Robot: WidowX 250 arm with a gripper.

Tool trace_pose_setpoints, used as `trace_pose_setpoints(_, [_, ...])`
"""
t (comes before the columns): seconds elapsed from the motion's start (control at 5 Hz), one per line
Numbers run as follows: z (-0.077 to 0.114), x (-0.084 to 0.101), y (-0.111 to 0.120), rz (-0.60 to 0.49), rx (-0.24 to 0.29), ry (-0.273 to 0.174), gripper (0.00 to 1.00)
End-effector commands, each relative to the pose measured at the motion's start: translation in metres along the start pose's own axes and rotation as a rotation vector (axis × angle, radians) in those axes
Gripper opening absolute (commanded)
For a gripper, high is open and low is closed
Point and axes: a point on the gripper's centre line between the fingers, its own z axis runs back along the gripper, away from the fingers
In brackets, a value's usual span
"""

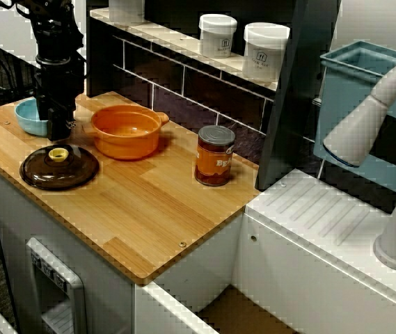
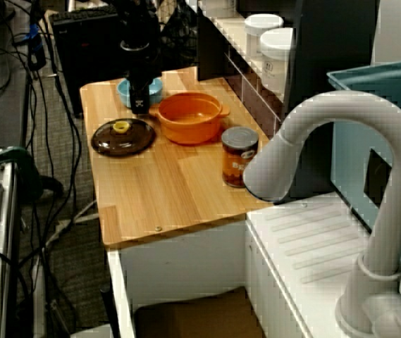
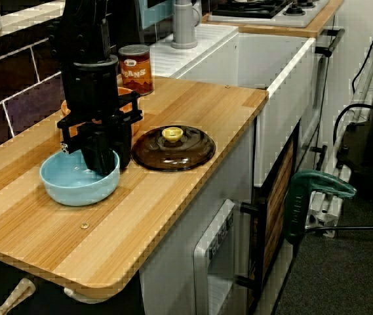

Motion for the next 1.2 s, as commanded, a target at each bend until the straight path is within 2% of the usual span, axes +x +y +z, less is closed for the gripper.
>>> trace_pose_setpoints(0.0, [0.018,0.002,0.010,-0.014,0.000,-0.021,0.00])
trace_pose_setpoints(0.4, [0.042,0.009,0.013,-0.060,-0.026,-0.044,0.00])
trace_pose_setpoints(0.6, [0.060,0.015,0.006,-0.106,-0.024,-0.074,0.00])
trace_pose_setpoints(1.0, [0.090,0.020,-0.012,-0.188,-0.020,-0.097,0.00])
